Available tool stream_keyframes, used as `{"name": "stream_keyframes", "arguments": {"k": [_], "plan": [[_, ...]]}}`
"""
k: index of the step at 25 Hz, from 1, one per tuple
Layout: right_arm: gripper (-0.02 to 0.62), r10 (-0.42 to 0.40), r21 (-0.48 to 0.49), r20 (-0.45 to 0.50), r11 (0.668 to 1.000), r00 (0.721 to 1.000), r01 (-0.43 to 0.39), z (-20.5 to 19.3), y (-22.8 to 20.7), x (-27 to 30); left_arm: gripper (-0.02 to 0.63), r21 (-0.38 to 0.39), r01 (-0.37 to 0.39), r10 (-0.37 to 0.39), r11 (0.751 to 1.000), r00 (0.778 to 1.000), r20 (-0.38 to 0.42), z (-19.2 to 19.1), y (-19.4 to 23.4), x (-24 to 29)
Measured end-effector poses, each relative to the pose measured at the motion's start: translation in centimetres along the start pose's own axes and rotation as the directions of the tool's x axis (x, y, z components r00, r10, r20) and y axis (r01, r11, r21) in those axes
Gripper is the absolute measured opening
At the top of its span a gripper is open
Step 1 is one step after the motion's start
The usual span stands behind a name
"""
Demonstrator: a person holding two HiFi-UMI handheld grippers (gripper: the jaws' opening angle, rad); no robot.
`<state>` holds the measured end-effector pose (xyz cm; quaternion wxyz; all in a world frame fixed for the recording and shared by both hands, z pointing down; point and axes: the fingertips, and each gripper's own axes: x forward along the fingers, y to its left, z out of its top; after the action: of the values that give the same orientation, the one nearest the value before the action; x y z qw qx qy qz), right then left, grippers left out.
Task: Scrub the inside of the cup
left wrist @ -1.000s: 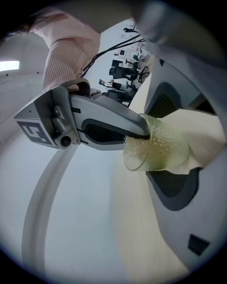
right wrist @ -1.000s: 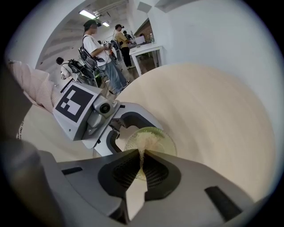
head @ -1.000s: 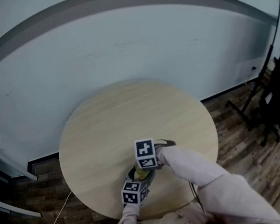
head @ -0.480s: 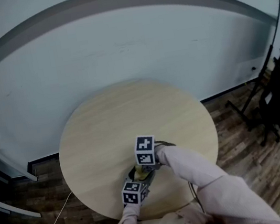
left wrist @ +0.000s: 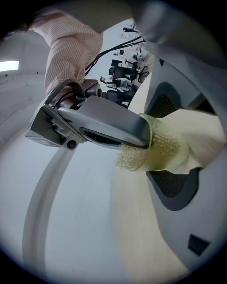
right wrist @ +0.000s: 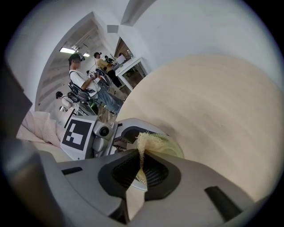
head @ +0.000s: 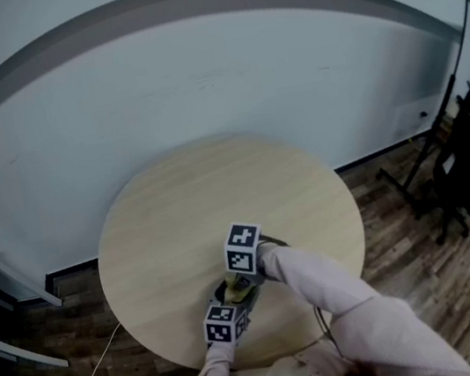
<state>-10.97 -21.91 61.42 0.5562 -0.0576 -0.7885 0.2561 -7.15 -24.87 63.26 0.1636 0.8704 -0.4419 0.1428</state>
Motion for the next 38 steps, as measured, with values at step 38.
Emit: {"name": "stream_keyframes", "arguments": {"k": [38], "plan": [[0.028, 0.073, 0.147, 0.170, 0.984, 0.983, -0.099, 0.9, -0.2, -1.7, 0.365, 0.014, -0.011, 0.011, 1.000, 1.000, -0.005, -0.1, 0.1, -0.1]]}}
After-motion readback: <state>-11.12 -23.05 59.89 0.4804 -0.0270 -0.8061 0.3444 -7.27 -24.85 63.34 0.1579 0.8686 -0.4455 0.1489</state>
